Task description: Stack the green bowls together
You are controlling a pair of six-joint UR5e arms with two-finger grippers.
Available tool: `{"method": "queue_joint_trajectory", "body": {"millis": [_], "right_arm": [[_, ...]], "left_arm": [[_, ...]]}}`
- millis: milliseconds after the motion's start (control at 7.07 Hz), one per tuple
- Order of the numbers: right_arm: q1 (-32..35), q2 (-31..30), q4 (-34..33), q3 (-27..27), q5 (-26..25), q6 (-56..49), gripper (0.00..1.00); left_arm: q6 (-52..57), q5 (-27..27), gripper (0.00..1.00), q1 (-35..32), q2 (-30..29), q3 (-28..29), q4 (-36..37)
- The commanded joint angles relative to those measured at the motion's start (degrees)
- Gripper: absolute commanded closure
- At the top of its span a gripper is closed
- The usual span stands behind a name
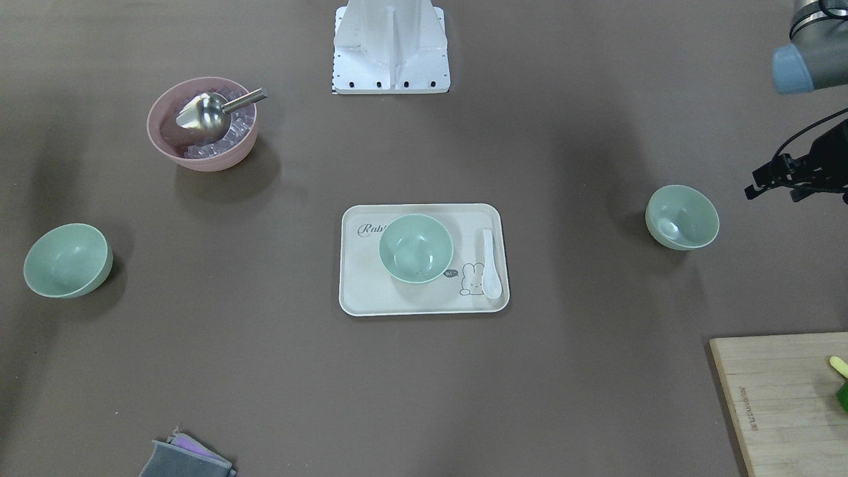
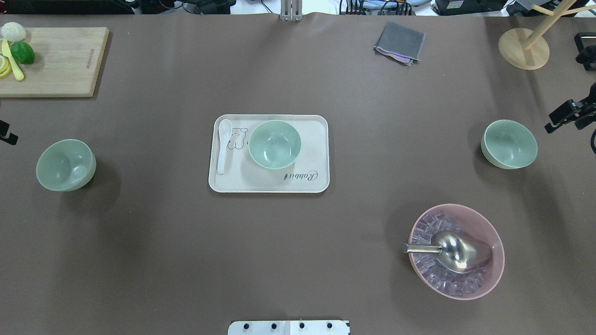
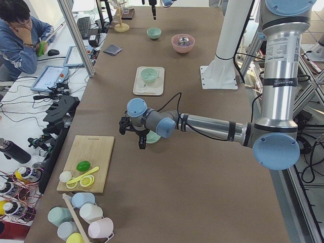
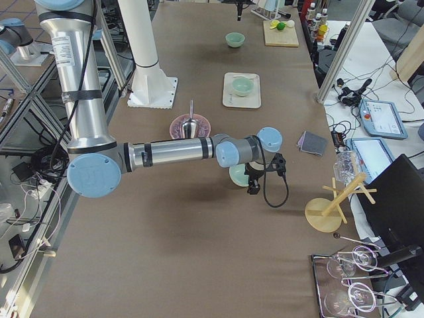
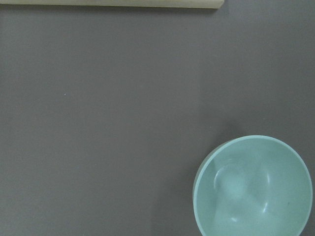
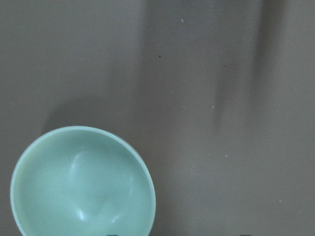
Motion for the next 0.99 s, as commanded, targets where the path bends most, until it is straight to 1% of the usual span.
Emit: {"method": "queue_joint_trajectory", "body": {"millis": [0,141,283,424,566,707,848], "right_arm": [[-3.6,2.6,3.7,-3.7,-1.6,4.0,0.15],[-4.2,2.6,6.5,-6.3,-1.7,4.6,0.16],[-4.2,1.9,9.2,-7.9,-1.6,4.8,0.27],[-4.3,1.9,9.3,-8.0,-1.4,5.7,0.53],[-4.5,1.9,9.3,-8.2,-1.3,6.8,0.74],[-4.5,1.9,9.3,-8.1,-1.0,7.2,1.00],[-4.6,1.9,9.4,-8.0,-0.9,7.2,1.00]], "left_arm": [[-0.1,0.1,0.02,0.1,-0.5,0.5,-0.1],[-0.2,0.1,0.02,0.1,-1.0,0.7,0.0],[-0.3,0.1,0.02,0.1,-1.2,0.7,0.0],[-1.2,0.1,0.02,0.1,-1.2,0.5,0.0],[-1.3,0.1,0.02,0.1,-1.3,0.5,0.0],[-1.3,0.1,0.02,0.1,-1.4,0.5,0.0],[-1.1,0.1,0.02,0.1,-3.6,2.6,0.1]]}}
